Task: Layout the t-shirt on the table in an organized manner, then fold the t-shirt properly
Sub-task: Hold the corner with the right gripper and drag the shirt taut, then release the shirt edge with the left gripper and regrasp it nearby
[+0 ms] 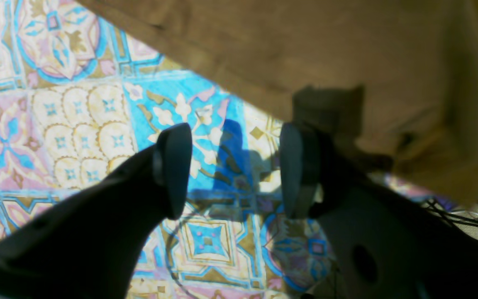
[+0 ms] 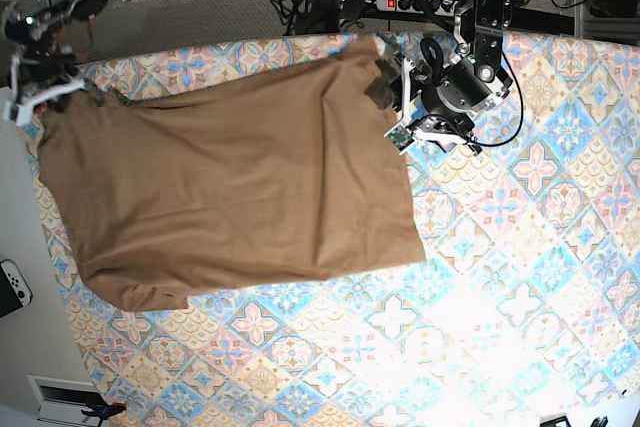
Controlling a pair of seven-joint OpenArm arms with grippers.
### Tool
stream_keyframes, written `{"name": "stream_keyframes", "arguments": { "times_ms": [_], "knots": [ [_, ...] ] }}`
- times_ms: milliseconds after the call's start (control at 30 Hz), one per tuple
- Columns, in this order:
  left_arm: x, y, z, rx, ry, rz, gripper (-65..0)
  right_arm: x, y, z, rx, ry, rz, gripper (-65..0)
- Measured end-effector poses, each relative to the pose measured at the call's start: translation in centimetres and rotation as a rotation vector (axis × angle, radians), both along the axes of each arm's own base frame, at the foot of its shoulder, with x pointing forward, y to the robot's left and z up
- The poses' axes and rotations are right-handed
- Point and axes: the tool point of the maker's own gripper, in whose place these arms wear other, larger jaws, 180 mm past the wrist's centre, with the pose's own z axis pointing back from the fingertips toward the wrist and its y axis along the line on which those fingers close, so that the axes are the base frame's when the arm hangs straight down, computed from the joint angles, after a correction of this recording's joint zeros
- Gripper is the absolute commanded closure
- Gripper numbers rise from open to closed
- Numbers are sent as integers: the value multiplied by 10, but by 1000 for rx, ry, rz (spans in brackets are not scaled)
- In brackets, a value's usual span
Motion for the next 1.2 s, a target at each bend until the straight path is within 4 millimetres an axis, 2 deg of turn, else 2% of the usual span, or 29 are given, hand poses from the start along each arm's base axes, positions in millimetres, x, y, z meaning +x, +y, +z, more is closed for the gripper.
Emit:
{"name": "stream_keyframes", "arguments": {
  "times_ms": [200,267,400,467,633,767,867,933,1033,1200],
  "knots": [
    [-1,-2,0,-9,2,-1,-312,7,5,1,5,-14,16,0],
    [-4,-7,2,-34,3,-5,-312,6,5,-3,-11,28,31,0],
    [-25,-38,12,-243,55,-33,-319,1,2,-9,-45,102,25,0],
    [-29,-45,21,-381,70,-2,-319,0,1,-10,-48,109,23,0],
    [-49,-23,26,-530,124,139,-322,-2,2,-16,-32,121,22,0],
    [-71,-20,16,-531,187,165,-396,-5,4,-26,-2,138,22,0],
    [-82,-24,10,-552,223,176,-478,-7,6,-31,12,148,21,0],
    [-86,-21,2,-539,248,188,-506,-7,5,-31,11,147,21,0],
    [-89,-21,-4,-518,266,182,-496,-7,5,-31,12,147,21,0],
    [-92,-41,-11,-451,274,85,-449,-7,5,-31,12,147,22,0]
  ]
}}
